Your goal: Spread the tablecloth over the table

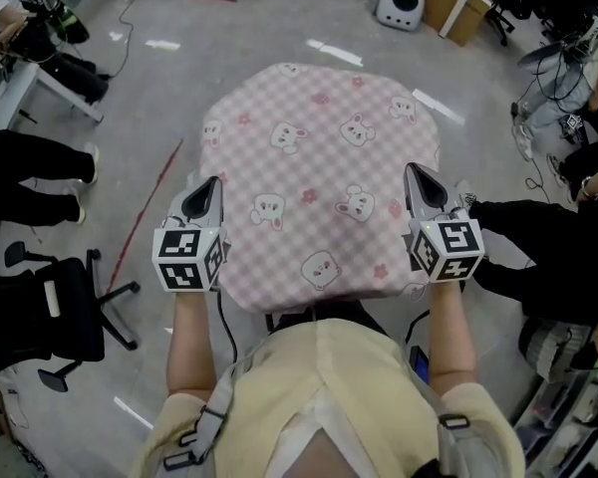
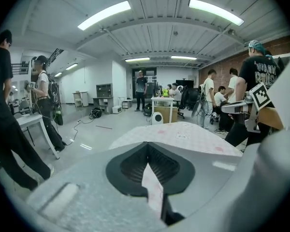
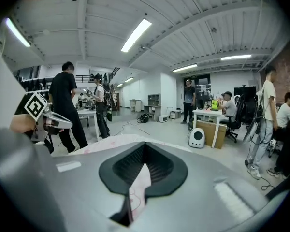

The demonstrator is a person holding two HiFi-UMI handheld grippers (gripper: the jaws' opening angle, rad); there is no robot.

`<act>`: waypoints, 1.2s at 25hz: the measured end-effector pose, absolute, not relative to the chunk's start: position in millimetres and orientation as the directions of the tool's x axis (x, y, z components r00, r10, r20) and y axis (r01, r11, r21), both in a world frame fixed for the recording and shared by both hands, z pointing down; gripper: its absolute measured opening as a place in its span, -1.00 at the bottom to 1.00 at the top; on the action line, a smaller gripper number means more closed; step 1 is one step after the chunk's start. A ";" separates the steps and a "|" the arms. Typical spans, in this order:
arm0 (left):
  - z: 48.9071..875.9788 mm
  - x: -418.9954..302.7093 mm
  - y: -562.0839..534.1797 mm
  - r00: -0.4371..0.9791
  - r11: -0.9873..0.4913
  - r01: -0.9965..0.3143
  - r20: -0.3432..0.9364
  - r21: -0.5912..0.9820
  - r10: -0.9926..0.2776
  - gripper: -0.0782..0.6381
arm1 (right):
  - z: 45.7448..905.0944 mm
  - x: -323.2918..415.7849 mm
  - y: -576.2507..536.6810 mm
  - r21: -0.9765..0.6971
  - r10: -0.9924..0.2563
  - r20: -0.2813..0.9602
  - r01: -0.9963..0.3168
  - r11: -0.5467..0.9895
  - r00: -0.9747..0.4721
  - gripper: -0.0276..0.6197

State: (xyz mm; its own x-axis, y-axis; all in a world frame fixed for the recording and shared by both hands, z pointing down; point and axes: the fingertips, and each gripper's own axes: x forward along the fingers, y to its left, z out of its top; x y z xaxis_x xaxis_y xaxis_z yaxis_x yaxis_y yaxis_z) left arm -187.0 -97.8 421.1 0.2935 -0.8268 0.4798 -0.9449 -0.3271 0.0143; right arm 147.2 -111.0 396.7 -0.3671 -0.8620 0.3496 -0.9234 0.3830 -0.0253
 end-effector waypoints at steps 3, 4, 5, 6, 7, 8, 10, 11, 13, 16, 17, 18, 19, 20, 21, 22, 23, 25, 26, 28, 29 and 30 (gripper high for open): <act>431.6 -180.6 -79.7 0.311 -0.330 -0.943 0.489 0.050 -0.815 -0.77 | 403.1 139.2 -99.2 -0.054 -0.851 0.364 -0.921 0.387 -0.379 -0.90; 434.0 -179.5 -74.7 0.312 -0.326 -0.944 0.493 0.059 -0.813 -0.77 | 404.1 138.4 -96.1 -0.063 -0.848 0.366 -0.920 0.388 -0.383 -0.91; 435.8 -178.7 -70.0 0.311 -0.320 -0.945 0.496 0.069 -0.811 -0.77 | 405.1 138.6 -93.1 -0.069 -0.846 0.368 -0.919 0.389 -0.386 -0.90; 437.0 -178.4 -65.5 0.309 -0.313 -0.947 0.498 0.078 -0.810 -0.77 | 406.3 139.2 -90.0 -0.075 -0.844 0.371 -0.918 0.389 -0.388 -0.90; 437.8 -178.9 -61.3 0.307 -0.305 -0.948 0.500 0.088 -0.810 -0.77 | 408.0 139.5 -86.8 -0.082 -0.841 0.375 -0.918 0.389 -0.390 -0.91; 438.3 -180.2 -57.5 0.306 -0.299 -0.949 0.501 0.097 -0.809 -0.77 | 410.3 139.4 -83.6 -0.091 -0.838 0.379 -0.917 0.388 -0.392 -0.91; 438.6 -182.8 -52.4 0.304 -0.290 -0.951 0.503 0.109 -0.809 -0.77 | 415.7 139.7 -78.1 -0.107 -0.832 0.391 -0.917 0.384 -0.394 -0.90; 438.3 -183.0 -51.3 0.302 -0.286 -0.952 0.504 0.111 -0.809 -0.77 | 417.9 141.1 -76.5 -0.114 -0.829 0.397 -0.918 0.381 -0.394 -0.91; 437.4 -181.6 -50.3 0.299 -0.280 -0.953 0.507 0.115 -0.808 -0.77 | 421.0 145.4 -74.6 -0.130 -0.824 0.409 -0.919 0.372 -0.392 -0.91; 438.9 -179.7 -46.8 0.298 -0.276 -0.953 0.514 0.122 -0.804 -0.77 | 424.6 148.2 -70.1 -0.139 -0.823 0.419 -0.923 0.359 -0.383 -0.91; 440.1 -179.0 -45.3 0.300 -0.276 -0.953 0.516 0.125 -0.803 -0.77 | 425.8 147.4 -68.1 -0.138 -0.823 0.419 -0.923 0.359 -0.383 -0.91; 441.2 -178.2 -44.1 0.302 -0.276 -0.952 0.516 0.129 -0.801 -0.77 | 426.8 146.3 -66.4 -0.138 -0.823 0.419 -0.923 0.360 -0.384 -0.91; 442.2 -177.4 -43.3 0.305 -0.277 -0.952 0.517 0.133 -0.800 -0.77 | 427.7 145.1 -65.1 -0.139 -0.823 0.418 -0.922 0.361 -0.385 -0.91; 442.8 -176.9 -42.9 0.307 -0.278 -0.951 0.517 0.136 -0.799 -0.77 | 428.4 143.9 -64.3 -0.139 -0.823 0.418 -0.922 0.362 -0.386 -0.91; 443.1 -176.8 -42.8 0.308 -0.278 -0.951 0.518 0.138 -0.798 -0.77 | 428.6 142.8 -63.6 -0.138 -0.822 0.418 -0.922 0.362 -0.385 -0.91; 442.8 -177.1 -42.7 0.309 -0.278 -0.951 0.518 0.138 -0.798 -0.77 | 428.3 141.7 -62.9 -0.138 -0.823 0.418 -0.922 0.361 -0.385 -0.91; 442.0 -177.3 -42.4 0.309 -0.278 -0.950 0.517 0.138 -0.798 -0.77 | 427.5 140.7 -61.9 -0.138 -0.823 0.418 -0.922 0.361 -0.385 -0.91; 438.5 -175.9 -41.9 0.316 -0.282 -0.948 0.509 0.145 -0.801 -0.77 | 425.5 139.2 -59.3 -0.140 -0.824 0.416 -0.922 0.360 -0.385 -0.91; 436.0 -174.0 -42.2 0.324 -0.287 -0.946 0.500 0.152 -0.803 -0.77 | 424.8 138.5 -58.4 -0.142 -0.824 0.415 -0.922 0.361 -0.386 -0.91; 430.9 -169.4 -43.9 0.342 -0.300 -0.940 0.481 0.165 -0.807 -0.76 | 424.2 136.6 -58.2 -0.144 -0.824 0.412 -0.921 0.363 -0.389 -0.91; 428.9 -167.1 -45.2 0.349 -0.306 -0.937 0.473 0.168 -0.809 -0.76 | 424.0 135.7 -58.9 -0.145 -0.823 0.411 -0.920 0.365 -0.392 -0.91; 427.6 -164.9 -46.3 0.353 -0.311 -0.936 0.466 0.168 -0.811 -0.76 | 423.7 135.0 -59.9 -0.143 -0.823 0.409 -0.918 0.369 -0.394 -0.91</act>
State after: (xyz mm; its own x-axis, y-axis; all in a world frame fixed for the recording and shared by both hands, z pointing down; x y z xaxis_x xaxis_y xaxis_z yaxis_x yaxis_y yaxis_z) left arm -164.9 -46.3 427.6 0.3532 -0.8110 0.4664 -0.9355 -0.3110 0.1677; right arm 135.0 -59.9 423.7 -0.3943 -0.8232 0.4085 -0.9184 0.3689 -0.1432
